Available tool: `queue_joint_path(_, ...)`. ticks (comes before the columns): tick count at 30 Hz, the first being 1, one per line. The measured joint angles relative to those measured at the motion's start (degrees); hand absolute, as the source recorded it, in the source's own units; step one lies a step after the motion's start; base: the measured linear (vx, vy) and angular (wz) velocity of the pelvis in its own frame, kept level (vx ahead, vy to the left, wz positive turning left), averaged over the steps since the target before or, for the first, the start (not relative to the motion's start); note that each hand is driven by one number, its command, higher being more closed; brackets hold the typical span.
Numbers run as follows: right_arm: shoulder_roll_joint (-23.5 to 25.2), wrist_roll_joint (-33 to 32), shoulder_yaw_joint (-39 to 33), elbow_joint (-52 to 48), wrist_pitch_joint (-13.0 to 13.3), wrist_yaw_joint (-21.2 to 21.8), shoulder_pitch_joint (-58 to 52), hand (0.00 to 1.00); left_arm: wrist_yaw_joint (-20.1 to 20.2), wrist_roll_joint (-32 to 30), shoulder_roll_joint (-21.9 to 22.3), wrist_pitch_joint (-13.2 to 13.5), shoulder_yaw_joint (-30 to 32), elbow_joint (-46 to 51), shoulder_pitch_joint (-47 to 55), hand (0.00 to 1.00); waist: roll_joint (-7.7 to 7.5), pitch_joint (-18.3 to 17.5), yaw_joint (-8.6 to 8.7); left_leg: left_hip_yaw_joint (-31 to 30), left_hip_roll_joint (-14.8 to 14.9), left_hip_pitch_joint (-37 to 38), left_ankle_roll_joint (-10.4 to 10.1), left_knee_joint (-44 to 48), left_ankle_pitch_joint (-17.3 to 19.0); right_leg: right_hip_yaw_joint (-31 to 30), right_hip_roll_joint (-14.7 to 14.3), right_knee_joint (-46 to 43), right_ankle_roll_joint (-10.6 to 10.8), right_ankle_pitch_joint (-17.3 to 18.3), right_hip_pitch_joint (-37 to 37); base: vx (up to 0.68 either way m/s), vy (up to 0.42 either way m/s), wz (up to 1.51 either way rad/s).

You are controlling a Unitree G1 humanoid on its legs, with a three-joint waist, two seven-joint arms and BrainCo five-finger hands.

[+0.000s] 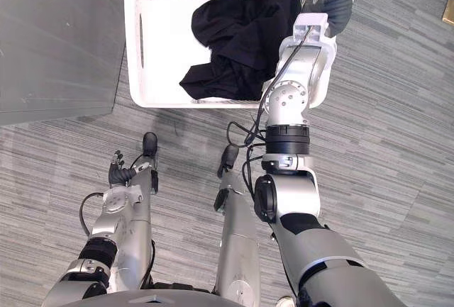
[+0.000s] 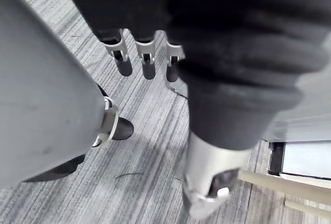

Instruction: Pick up the laundry basket with both hands and put the clothes into the washing machine.

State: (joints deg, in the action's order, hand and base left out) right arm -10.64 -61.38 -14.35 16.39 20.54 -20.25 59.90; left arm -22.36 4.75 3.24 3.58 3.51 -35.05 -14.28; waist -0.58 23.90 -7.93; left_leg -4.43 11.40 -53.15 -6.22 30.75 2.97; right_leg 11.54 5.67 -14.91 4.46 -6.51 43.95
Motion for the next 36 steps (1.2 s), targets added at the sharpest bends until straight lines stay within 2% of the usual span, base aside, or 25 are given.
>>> queue_joint_path(4,0.97,0.18,1.69,-3.49,0.58,-0.35,-0.43,1.00,-0.23,0.18,-0.01,-0.05,-1.02,-0.22,0.05,0.00,0.01,-0.01,0.11,0.30,0.06,0.81,-0.19,-0.58,-0.12,-0.16,0.03,-0.36,0.08,0.15,-0.25,0.03,-0.019,0.00)
queue_joint_path(7,0.85,3.01,4.23,-7.66,0.38,-0.34,-2.52,1.00,-0.23,0.16,-0.06,-0.12,-1.41,-0.44,0.75,0.00,0.01,-0.01,0.27,0.53,0.07,2.13,-0.35,-1.37,-0.26,-0.24,0.11,-0.52,0.12,0.42,-1.08,0.04,-0.023,0.02)
queue_joint_path(10,-1.46,8.06,7.60,-13.45,-0.84,-0.42,-6.09,1.00,-0.21,0.07,-0.47,-0.07,-1.46,-0.30,1.67,0.00,0.00,-0.02,0.37,0.59,0.06,3.70,-0.50,-2.06,-0.31,-0.18,0.18,-0.84,0.00,1.12,-2.16,0.04,-0.026,0.04)
queue_joint_path(11,-2.97,12.41,8.84,-15.28,-1.72,-0.43,-7.07,1.00,-0.18,-0.06,-0.63,-0.07,-1.49,-0.32,1.95,0.00,0.00,-0.02,0.48,0.61,0.06,3.78,-0.50,-2.10,-0.31,-0.19,0.19,-1.02,0.01,1.24,-2.15,0.00,0.000,0.00)
queue_joint_path(12,-5.49,17.67,10.70,-17.69,-2.92,-0.22,-8.42,0.00,-0.17,-0.40,-0.97,-0.08,-1.59,-0.29,2.39,0.00,0.00,-0.01,0.63,0.62,0.06,3.81,-0.53,-2.19,-0.33,-0.18,0.20,-1.08,0.03,1.26,-2.11,0.03,-0.019,0.01)
queue_joint_path(15,-14.02,31.21,16.94,-20.46,-5.82,0.63,-10.22,0.00,0.24,-0.90,-2.11,0.01,-2.67,0.73,3.89,0.00,-0.11,-0.04,1.31,0.78,0.06,4.21,-0.62,-2.49,-0.39,-0.30,0.26,-1.44,0.11,1.36,-2.14,0.01,-0.005,0.00)
queue_joint_path(17,-19.57,38.49,21.59,-20.46,-7.27,2.85,-10.24,0.00,0.67,-1.69,-2.70,0.39,-3.21,0.96,4.60,0.00,-0.22,-0.08,1.68,0.85,0.06,4.44,-0.76,-2.92,-0.50,-0.36,0.25,-1.49,0.11,1.39,-2.15,0.00,0.000,0.00)
queue_joint_path(19,-26.08,48.85,27.92,-20.46,-9.37,5.39,-10.22,0.00,1.60,-2.75,-3.17,0.59,-3.77,0.92,4.68,0.00,-0.44,-0.02,1.75,0.86,0.11,4.67,-0.89,-3.23,-0.64,-0.38,0.18,-1.49,0.11,1.39,-2.19,0.00,0.000,0.00)
queue_joint_path(21,-30.74,58.80,35.29,-20.12,-11.15,8.33,-10.15,0.00,2.24,-3.13,-3.95,0.69,-3.93,0.87,4.79,0.00,-1.36,-0.07,1.77,1.14,0.09,5.43,-1.00,-4.32,-1.05,-0.56,0.18,-1.25,0.10,1.38,-2.38,0.00,0.000,0.00)
queue_joint_path(24,-33.53,66.95,42.74,-17.74,-12.26,13.05,-9.72,0.00,4.06,-3.85,-5.32,0.89,-4.23,0.81,4.97,0.00,-2.62,0.03,1.71,0.99,0.04,6.71,-1.18,-6.05,-1.88,-0.26,0.13,-0.44,-0.02,1.27,-3.49,0.04,-0.024,0.06)
queue_joint_path(27,-36.49,71.25,47.53,-14.56,-12.42,16.89,-7.69,0.00,5.16,-3.89,-5.54,0.90,-4.22,0.77,4.97,0.00,-2.81,0.02,1.46,0.85,-0.06,7.01,-1.19,-6.18,-1.88,-0.14,0.12,-0.27,-0.02,1.27,-3.92,0.02,-0.006,0.04)
queue_joint_path(29,-37.86,73.64,49.29,-12.90,-12.32,18.47,-6.61,0.00,5.63,-3.90,-5.64,0.91,-4.18,0.74,4.97,0.00,-2.96,0.08,1.37,0.88,-0.10,7.02,-1.16,-6.27,-1.90,-0.07,0.15,-0.22,-0.01,1.27,-3.91,0.00,0.000,0.00)
queue_joint_path(33,-39.51,85.22,52.99,-7.69,-13.04,20.88,-4.99,0.00,6.48,-4.06,-6.73,0.76,-3.68,0.40,4.98,0.00,-3.14,0.12,0.90,0.97,-0.06,7.15,-1.18,-7.00,-2.17,-0.04,0.08,0.08,-0.06,1.22,-3.84,0.00,0.000,0.00)
queue_joint_path(36,-39.48,88.82,54.87,-4.30,-13.42,21.36,-4.19,0.00,6.49,-5.13,-6.72,0.76,-3.61,0.45,4.97,0.00,-3.15,0.12,0.52,1.02,0.03,7.13,-1.18,-7.08,-2.17,-0.01,-0.01,0.25,-0.10,1.19,-3.81,0.01,-0.002,0.00)
